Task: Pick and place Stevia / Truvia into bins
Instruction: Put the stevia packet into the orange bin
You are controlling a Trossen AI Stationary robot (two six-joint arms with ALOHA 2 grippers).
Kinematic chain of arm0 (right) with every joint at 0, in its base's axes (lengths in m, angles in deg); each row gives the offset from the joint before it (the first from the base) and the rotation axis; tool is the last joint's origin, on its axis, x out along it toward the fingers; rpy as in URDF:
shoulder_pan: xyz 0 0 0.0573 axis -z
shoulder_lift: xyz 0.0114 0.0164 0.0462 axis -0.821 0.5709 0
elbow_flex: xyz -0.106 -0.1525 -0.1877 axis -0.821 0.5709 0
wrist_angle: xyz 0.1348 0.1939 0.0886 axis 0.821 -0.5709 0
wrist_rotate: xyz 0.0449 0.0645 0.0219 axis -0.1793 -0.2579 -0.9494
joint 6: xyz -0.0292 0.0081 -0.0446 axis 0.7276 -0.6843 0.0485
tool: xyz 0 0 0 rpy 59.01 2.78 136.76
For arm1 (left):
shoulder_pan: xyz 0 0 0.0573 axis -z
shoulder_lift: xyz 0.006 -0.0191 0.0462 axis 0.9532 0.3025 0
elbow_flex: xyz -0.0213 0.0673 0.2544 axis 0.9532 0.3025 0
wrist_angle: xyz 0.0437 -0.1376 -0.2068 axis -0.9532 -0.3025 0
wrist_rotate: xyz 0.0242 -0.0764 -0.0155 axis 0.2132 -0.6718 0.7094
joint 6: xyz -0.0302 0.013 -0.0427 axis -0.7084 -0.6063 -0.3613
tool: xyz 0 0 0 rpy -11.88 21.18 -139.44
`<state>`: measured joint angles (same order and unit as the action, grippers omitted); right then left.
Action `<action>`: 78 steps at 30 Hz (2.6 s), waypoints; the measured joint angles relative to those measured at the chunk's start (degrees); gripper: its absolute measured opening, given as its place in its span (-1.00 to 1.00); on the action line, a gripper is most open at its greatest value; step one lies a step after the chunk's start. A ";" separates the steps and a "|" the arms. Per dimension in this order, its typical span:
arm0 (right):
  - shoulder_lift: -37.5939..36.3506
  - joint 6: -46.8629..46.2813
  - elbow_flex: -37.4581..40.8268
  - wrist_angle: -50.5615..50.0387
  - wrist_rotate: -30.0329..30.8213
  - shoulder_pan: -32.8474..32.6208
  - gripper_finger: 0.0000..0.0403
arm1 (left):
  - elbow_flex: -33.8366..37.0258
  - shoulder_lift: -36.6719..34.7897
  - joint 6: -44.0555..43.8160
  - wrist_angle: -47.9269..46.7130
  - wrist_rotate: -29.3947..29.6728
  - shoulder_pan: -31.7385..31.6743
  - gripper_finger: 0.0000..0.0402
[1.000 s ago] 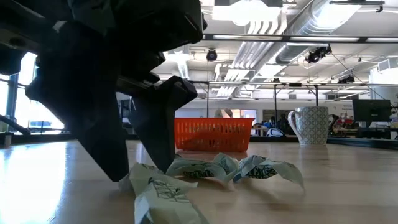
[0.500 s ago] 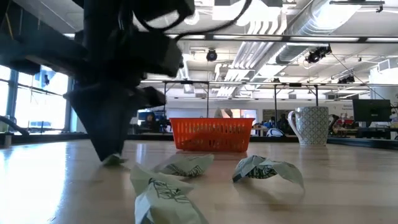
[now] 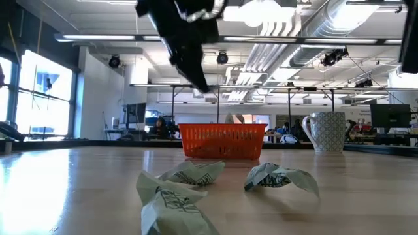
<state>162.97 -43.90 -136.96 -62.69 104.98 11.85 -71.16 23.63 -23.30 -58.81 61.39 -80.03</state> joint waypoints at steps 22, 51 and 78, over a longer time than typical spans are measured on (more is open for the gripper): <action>5.64 37.59 -0.07 31.02 -4.15 6.51 0.62 | 6.99 -10.96 -15.69 -20.63 2.52 13.60 0.16; 12.25 28.28 -0.28 40.45 -17.44 13.09 0.14 | 32.09 -23.05 -35.19 -14.13 8.69 25.30 -0.20; -1.75 49.36 0.07 24.14 -7.66 38.30 -0.97 | 35.13 -23.01 -40.53 8.76 -3.38 25.30 -0.20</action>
<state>161.22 5.46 -136.89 -38.55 97.32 50.15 -36.03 0.62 -63.83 -50.05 58.00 -54.72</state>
